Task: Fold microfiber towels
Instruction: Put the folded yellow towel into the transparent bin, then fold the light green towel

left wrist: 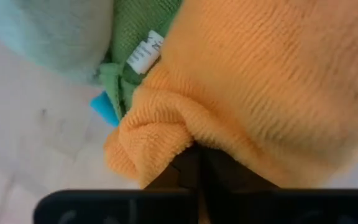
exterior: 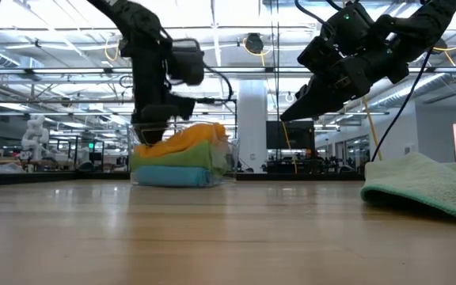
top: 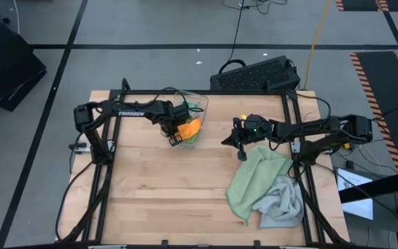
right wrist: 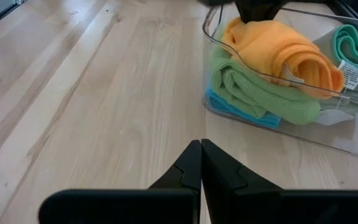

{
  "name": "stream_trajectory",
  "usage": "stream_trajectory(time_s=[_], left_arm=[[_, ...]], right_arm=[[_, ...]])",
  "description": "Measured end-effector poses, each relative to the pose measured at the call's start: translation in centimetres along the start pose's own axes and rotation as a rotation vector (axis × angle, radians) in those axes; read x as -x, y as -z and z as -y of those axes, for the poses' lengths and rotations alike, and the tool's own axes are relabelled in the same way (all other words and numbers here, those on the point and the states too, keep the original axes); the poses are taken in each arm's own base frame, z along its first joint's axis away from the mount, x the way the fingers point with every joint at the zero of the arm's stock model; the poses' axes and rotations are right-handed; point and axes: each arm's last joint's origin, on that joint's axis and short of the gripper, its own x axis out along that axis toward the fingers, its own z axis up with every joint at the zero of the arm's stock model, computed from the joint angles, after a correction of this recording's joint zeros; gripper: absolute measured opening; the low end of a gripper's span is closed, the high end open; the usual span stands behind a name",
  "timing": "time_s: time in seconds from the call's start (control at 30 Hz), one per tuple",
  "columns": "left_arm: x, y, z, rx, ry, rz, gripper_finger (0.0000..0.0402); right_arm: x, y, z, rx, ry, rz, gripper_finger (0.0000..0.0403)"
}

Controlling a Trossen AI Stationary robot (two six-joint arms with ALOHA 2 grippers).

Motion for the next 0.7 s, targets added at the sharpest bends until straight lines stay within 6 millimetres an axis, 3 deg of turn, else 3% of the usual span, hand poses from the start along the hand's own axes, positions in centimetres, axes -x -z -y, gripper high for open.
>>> stream_trajectory(time_s=[0.17,0.33,0.57,0.7], left_arm=[[4.4,0.4,-0.3,0.014,-0.041,0.101,0.0047],[7.5,1.5,-0.8,0.026,-0.092,0.188,0.0097],[10.1,2.3,-0.8,0.047,-0.127,0.304,0.0132],[10.7,1.5,1.1,-0.028,-0.080,0.427,0.0125]], right_arm=[[0.0,0.0,0.0,0.000,0.000,0.000,0.0000],[0.0,0.1,0.0,-0.002,-0.002,-0.007,0.0000],[0.0,0.2,0.0,-0.019,-0.004,-0.021,0.0000],[0.2,0.5,-0.1,-0.069,-0.009,-0.055,0.0000]])
